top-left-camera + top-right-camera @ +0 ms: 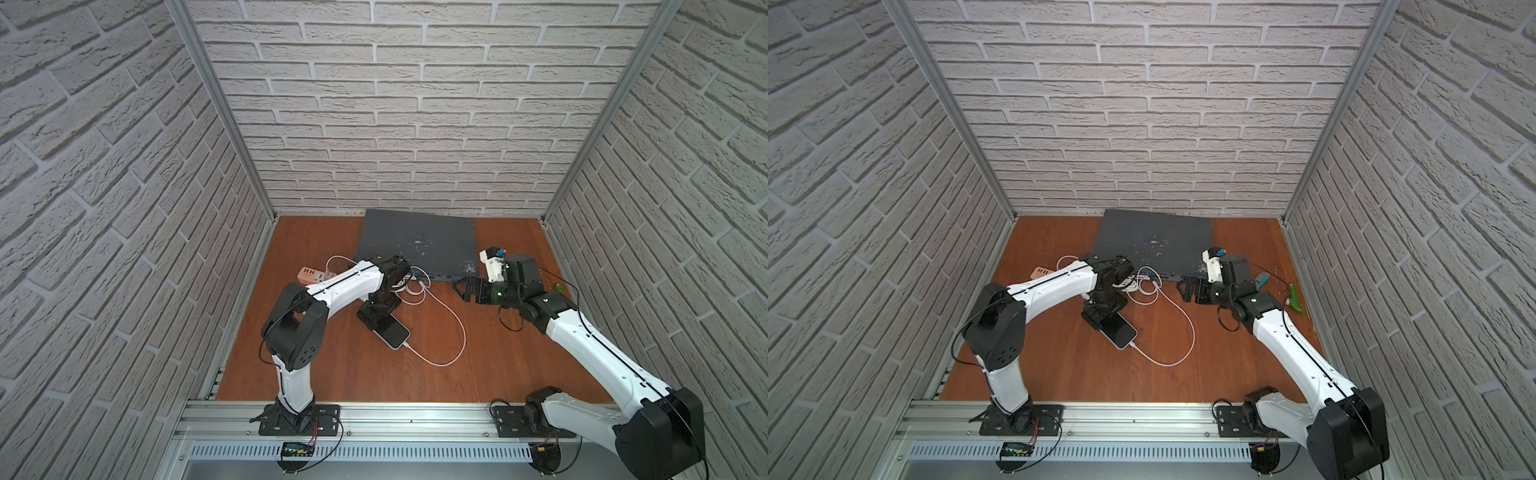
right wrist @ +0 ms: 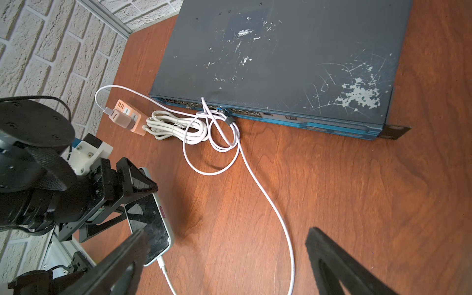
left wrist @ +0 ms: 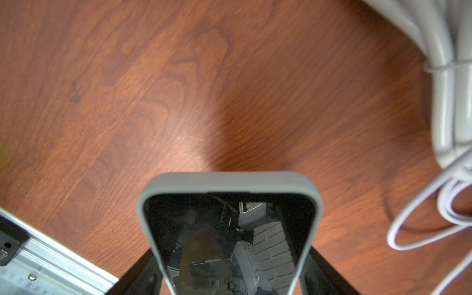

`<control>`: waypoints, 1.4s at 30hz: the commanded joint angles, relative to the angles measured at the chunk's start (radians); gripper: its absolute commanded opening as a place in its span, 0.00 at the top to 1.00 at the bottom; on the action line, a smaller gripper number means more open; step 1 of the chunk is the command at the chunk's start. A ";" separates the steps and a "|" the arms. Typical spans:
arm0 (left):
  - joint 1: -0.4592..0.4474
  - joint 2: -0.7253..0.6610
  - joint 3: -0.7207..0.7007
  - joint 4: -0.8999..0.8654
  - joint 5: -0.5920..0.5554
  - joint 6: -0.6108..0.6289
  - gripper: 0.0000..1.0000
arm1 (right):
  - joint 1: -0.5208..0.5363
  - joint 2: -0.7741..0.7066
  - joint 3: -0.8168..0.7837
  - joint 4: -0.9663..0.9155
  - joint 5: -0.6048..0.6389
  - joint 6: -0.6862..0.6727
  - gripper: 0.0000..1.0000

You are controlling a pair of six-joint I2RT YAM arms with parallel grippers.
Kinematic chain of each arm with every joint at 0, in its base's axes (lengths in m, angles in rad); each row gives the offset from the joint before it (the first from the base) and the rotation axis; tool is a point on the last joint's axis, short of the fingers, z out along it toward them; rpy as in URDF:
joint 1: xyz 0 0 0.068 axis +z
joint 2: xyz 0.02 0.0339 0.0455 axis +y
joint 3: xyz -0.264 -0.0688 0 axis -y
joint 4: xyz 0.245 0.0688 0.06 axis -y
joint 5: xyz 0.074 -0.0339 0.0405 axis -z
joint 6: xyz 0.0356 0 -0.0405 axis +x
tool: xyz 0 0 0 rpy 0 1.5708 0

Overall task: Plug the charging cable into the phone
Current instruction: Place the phone at the center of the board.

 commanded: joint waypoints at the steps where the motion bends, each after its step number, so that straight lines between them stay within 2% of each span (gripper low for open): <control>1: -0.006 0.021 0.030 -0.030 0.018 0.023 1.00 | -0.008 -0.014 -0.009 0.029 -0.009 -0.005 0.01; 42: -0.019 0.142 0.002 0.034 0.070 0.083 1.00 | -0.020 0.012 -0.025 0.029 0.018 -0.021 0.01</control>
